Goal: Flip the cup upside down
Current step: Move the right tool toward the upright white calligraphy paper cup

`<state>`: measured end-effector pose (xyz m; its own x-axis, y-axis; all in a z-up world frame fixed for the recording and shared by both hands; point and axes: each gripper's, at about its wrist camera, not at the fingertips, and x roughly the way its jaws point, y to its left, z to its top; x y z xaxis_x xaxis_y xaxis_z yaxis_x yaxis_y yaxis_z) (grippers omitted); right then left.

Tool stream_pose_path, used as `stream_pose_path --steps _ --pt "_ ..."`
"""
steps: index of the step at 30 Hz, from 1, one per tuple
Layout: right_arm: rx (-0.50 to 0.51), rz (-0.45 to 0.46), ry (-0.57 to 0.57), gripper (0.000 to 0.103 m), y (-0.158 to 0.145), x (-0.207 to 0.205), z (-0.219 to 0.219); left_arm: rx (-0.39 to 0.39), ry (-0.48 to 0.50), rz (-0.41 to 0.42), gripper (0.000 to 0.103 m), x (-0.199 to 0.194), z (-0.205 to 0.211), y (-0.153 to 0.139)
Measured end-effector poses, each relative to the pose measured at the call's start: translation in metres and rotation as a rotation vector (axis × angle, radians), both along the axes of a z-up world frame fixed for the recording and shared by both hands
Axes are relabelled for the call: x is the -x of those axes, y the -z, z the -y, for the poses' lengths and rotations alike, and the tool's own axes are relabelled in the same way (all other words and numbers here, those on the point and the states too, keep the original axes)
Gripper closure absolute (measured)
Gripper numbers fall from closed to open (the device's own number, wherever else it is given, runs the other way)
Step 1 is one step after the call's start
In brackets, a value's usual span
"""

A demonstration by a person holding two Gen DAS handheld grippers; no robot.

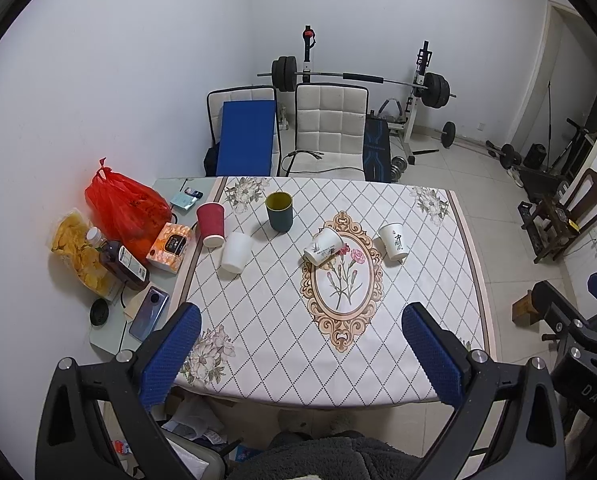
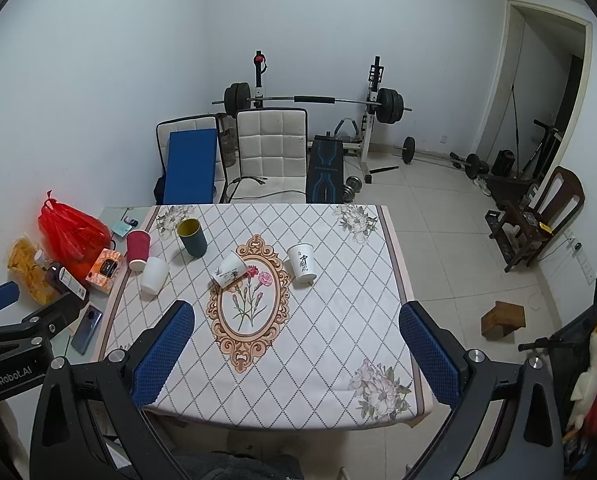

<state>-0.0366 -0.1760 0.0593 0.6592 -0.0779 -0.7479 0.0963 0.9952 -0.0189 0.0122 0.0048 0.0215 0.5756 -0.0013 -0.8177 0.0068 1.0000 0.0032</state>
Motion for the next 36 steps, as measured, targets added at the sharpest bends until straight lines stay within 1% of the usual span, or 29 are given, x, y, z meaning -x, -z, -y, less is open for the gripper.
stream_pose_path --steps 4,6,9,11,17,21,24,31,36 --pt "-0.008 -0.003 0.000 0.000 0.000 0.001 0.004 -0.003 0.000 -0.009 0.000 -0.002 0.001 0.001" --pt "-0.015 -0.009 0.005 0.000 0.003 -0.001 0.007 -0.006 -0.004 -0.025 0.000 -0.006 0.006 0.009" --pt "-0.026 -0.037 0.020 0.000 0.020 -0.008 0.020 -0.019 -0.009 -0.059 0.000 -0.017 0.016 0.027" --pt "-0.032 -0.068 0.037 0.000 0.036 -0.016 0.030 -0.034 -0.004 -0.088 0.000 -0.024 0.027 0.046" --pt "-0.041 -0.201 0.075 0.000 0.104 -0.038 0.067 -0.038 -0.009 -0.185 0.000 -0.044 0.055 0.105" --pt "-0.022 -0.279 0.091 0.000 0.157 -0.047 0.091 -0.021 -0.016 -0.236 0.000 -0.060 0.071 0.142" --pt "-0.014 -0.343 0.109 0.000 0.198 -0.058 0.108 -0.029 -0.016 -0.267 0.000 -0.073 0.083 0.168" --pt "-0.024 -0.477 0.145 0.000 0.284 -0.084 0.130 -0.042 0.017 -0.361 0.000 -0.115 0.105 0.217" --pt "-0.024 -0.544 0.193 0.000 0.325 -0.105 0.137 -0.062 0.060 -0.401 0.000 -0.156 0.122 0.243"
